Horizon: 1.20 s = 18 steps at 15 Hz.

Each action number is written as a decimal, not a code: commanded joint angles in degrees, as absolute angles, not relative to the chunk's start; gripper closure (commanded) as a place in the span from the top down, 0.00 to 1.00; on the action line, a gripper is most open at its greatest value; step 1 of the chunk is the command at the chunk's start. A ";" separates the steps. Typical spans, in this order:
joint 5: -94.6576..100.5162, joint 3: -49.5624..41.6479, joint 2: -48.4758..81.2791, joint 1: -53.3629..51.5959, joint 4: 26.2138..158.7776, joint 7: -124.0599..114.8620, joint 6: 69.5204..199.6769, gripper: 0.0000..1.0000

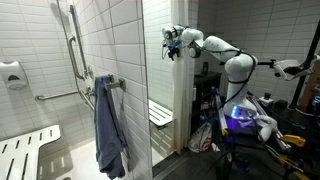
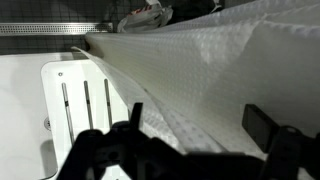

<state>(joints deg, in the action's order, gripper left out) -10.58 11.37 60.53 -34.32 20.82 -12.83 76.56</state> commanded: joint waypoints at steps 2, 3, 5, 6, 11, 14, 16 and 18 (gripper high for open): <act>-9.21 10.23 58.27 -33.88 21.70 -13.46 80.06 1.00; -9.19 10.15 58.08 -33.57 21.72 -13.32 80.74 1.00; -8.73 9.75 57.63 -33.20 21.79 -12.94 81.76 1.00; -8.34 9.41 57.25 -33.01 21.88 -12.76 81.86 1.00; -6.80 8.69 55.25 -31.66 21.95 -12.16 81.24 1.00; -6.72 8.75 54.16 -30.88 21.99 -12.34 81.20 1.00; -6.73 8.73 53.37 -30.40 21.93 -12.76 81.44 1.00; -6.74 8.65 52.56 -29.98 21.97 -13.28 81.32 1.00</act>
